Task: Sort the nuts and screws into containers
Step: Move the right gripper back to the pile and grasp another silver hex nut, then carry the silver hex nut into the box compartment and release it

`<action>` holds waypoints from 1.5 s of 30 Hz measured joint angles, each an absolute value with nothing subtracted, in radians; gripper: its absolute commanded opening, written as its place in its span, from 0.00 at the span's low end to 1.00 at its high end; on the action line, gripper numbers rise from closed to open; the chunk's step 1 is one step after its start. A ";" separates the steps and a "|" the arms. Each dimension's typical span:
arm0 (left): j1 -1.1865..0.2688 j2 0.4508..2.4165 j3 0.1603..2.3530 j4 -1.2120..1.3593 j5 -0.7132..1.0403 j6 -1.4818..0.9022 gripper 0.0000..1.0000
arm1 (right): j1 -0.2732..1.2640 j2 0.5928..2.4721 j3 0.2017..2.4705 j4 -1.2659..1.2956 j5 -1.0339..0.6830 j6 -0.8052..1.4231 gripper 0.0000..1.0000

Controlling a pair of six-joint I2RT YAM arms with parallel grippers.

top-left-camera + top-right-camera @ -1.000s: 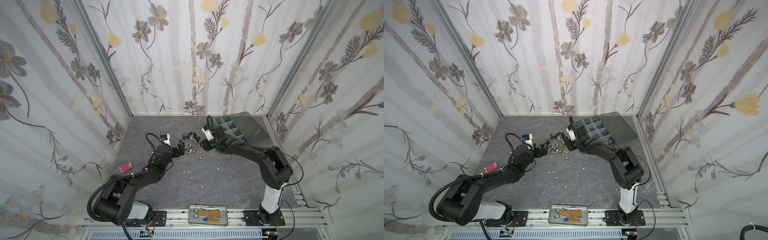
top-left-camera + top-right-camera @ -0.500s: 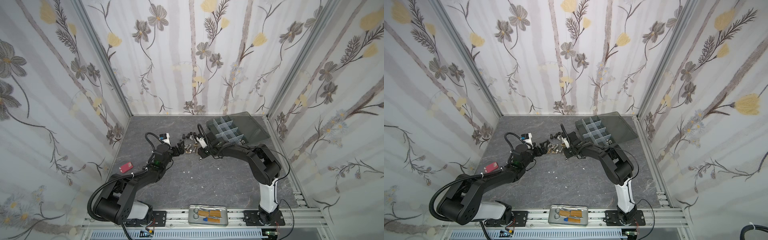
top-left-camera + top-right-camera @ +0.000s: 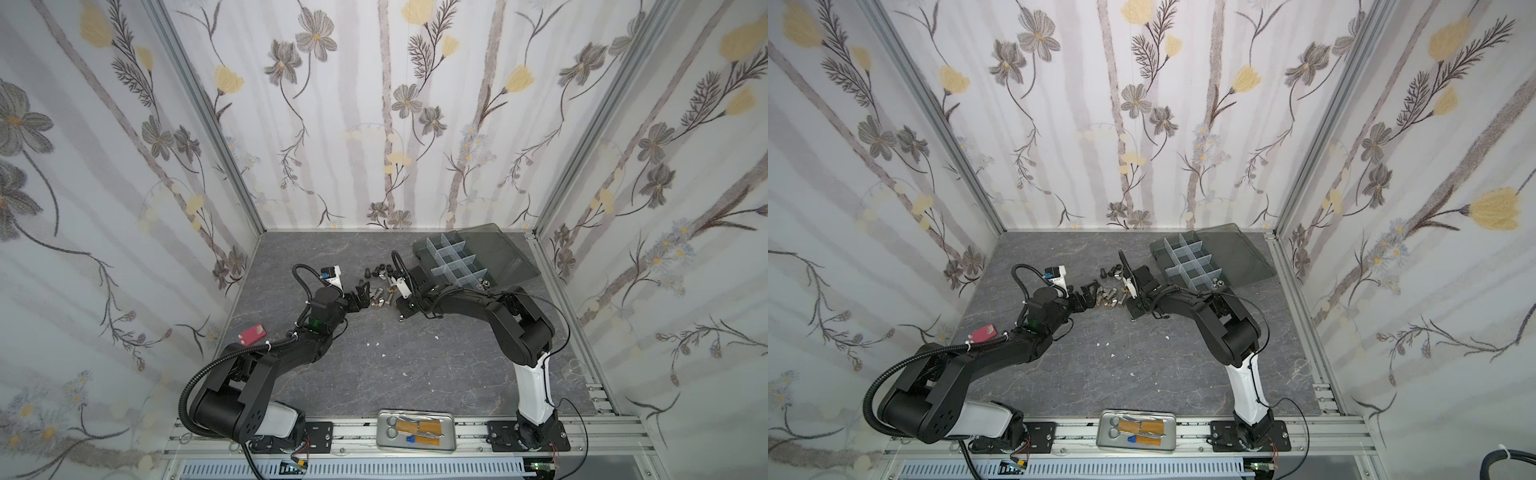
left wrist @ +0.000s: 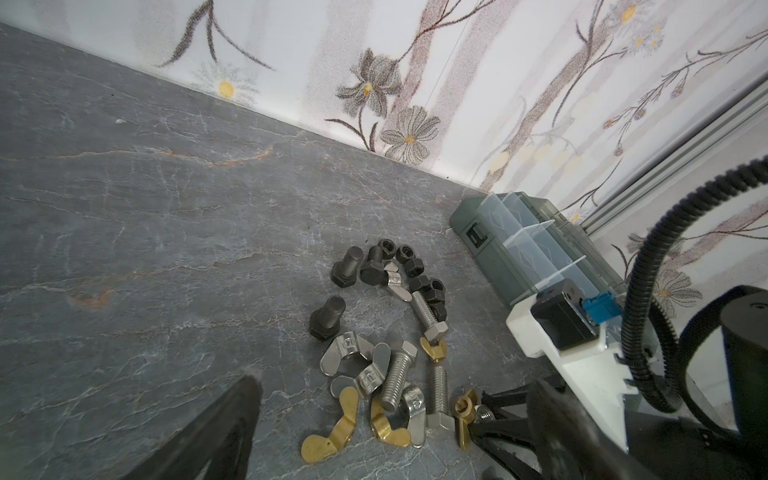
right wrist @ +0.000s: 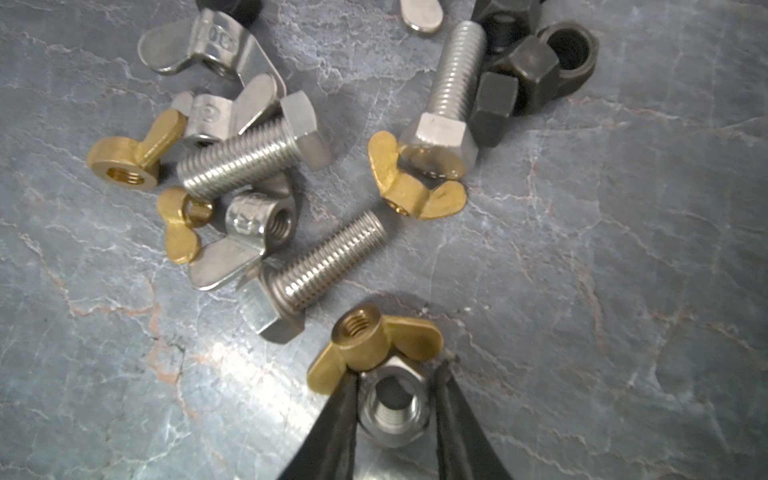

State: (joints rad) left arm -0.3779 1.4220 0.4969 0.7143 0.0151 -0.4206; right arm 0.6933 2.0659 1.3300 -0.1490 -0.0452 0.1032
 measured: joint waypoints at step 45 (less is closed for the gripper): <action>-0.767 1.782 0.948 0.721 0.470 -0.025 1.00 | 0.085 1.839 1.242 -0.273 0.066 0.226 0.36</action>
State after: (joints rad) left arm -0.7670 1.7817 0.9482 0.7212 0.4702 -0.0246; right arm 0.0853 1.8393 1.2415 -0.2726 0.0662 0.2264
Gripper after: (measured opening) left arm 0.997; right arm 0.255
